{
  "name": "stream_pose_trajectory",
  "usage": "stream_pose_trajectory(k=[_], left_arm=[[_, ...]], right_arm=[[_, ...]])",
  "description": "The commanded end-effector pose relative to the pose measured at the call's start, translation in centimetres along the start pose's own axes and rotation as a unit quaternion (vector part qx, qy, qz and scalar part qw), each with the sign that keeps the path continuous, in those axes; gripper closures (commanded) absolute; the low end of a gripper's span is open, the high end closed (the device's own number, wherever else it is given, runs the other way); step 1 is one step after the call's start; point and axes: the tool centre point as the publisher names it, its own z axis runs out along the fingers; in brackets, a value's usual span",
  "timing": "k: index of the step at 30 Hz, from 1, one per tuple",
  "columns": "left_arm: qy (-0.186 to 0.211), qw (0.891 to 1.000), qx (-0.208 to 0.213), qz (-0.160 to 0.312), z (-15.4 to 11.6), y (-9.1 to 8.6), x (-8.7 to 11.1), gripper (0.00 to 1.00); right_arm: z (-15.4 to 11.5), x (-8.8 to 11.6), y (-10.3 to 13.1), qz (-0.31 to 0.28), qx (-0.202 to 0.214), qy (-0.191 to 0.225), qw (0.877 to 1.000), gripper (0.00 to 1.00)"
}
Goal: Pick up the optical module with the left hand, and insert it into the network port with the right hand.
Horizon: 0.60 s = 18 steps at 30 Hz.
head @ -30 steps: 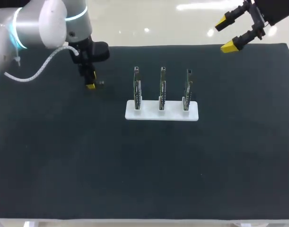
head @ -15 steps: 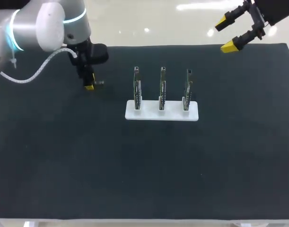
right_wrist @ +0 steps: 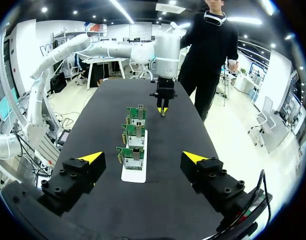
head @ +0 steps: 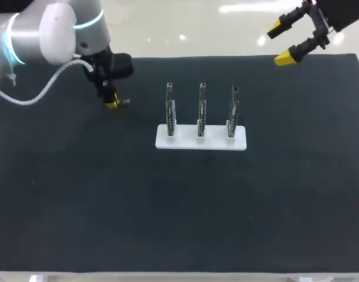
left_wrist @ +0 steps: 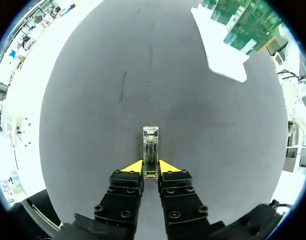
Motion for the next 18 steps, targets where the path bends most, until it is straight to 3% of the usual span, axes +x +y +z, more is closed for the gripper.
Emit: stream_pose_trajectory(k=[1,9,18], left_arm=[[-0.035,0.999,0.006,0.008,-2.9,-0.4,0.2,1.0],[-0.107,0.994,0.017,0.018,-6.6,-1.4,-1.0,1.0],[-0.207,0.977,0.004,0.049,-10.7,-3.0,-2.0,1.0]], right_arm=[[0.0,0.0,0.0,0.0,0.0,-0.001,1.0,0.0],[0.0,0.0,0.0,0.0,0.0,-0.001,1.0,0.0],[0.0,0.0,0.0,0.0,0.0,-0.001,1.0,0.0]])
